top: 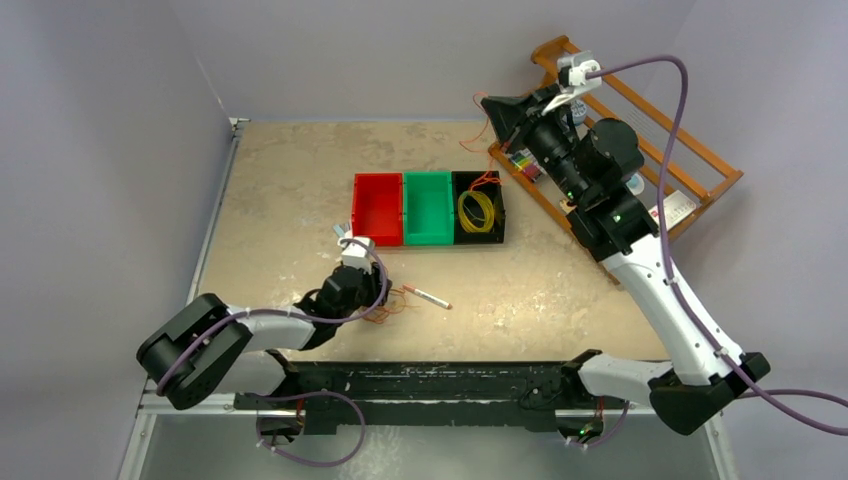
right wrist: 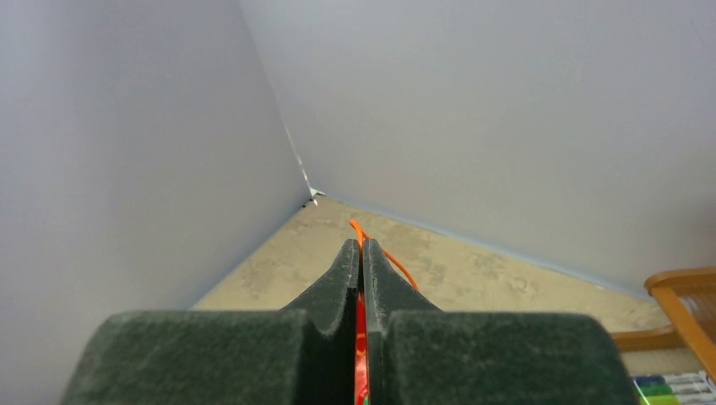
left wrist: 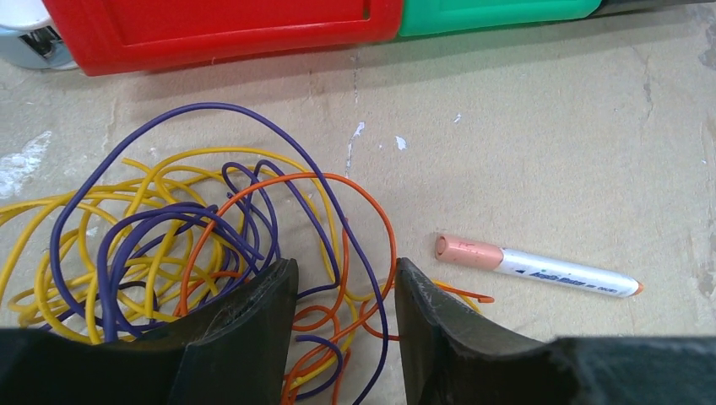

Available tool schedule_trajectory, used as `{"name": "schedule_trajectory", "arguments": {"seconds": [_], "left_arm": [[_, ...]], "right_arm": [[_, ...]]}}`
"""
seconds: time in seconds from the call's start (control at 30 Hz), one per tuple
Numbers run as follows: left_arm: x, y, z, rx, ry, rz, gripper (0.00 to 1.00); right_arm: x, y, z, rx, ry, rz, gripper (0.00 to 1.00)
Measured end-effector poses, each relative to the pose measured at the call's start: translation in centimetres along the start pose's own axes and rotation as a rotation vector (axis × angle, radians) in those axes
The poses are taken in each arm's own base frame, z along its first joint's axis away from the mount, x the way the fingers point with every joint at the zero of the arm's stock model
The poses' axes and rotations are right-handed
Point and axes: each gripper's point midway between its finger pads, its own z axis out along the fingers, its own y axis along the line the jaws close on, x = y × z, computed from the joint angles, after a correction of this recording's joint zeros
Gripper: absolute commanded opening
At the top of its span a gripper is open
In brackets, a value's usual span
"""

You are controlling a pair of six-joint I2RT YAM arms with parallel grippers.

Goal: Untangle the cables

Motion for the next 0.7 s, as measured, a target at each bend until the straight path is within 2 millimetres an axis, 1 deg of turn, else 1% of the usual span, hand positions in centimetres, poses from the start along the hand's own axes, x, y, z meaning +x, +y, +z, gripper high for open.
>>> {"name": "schedule_trajectory", "arguments": {"seconds": [0.1, 0.17, 0.23, 0.33, 0.5, 0.6, 0.7], "left_arm": [[-0.1, 0.2, -0.3, -0.011, 0.0, 0.0, 0.48], [-0.5, 0.3, -0.6, -0.021, -0.005, -0.001, 0.51], [-1.1, 0.3, -0.8, -0.027, -0.012, -0.007, 0.57], [-3.0, -0.4, -1.2, -0.022, -0.045, -0.023, 0.64], [-6.9, -1.5, -2.3, -0.016, -0.127, -0.053, 0.7], [-8.8, -1.6, -3.2, -0.03, -0.167, -0.064, 0.71], [-10.1, -1.6, -3.8, -0.046, -0.184, -0.07, 0.72]], "right_arm": [[0.0, -0.1, 0.7, 0.0, 0.004, -0.011, 0.0], [0.6, -0.3, 1.3, 0.003, 0.017, -0.015, 0.0], [1.8, -0.6, 1.9, 0.007, 0.044, -0.018, 0.0], [3.5, -0.9, 2.8, 0.011, 0.086, -0.018, 0.0], [6.4, -1.2, 4.1, -0.001, 0.151, -0.013, 0.0], [8.4, -1.6, 5.0, -0.002, 0.192, -0.009, 0.0], [10.5, -2.0, 5.9, -0.003, 0.232, -0.005, 0.0]]}}
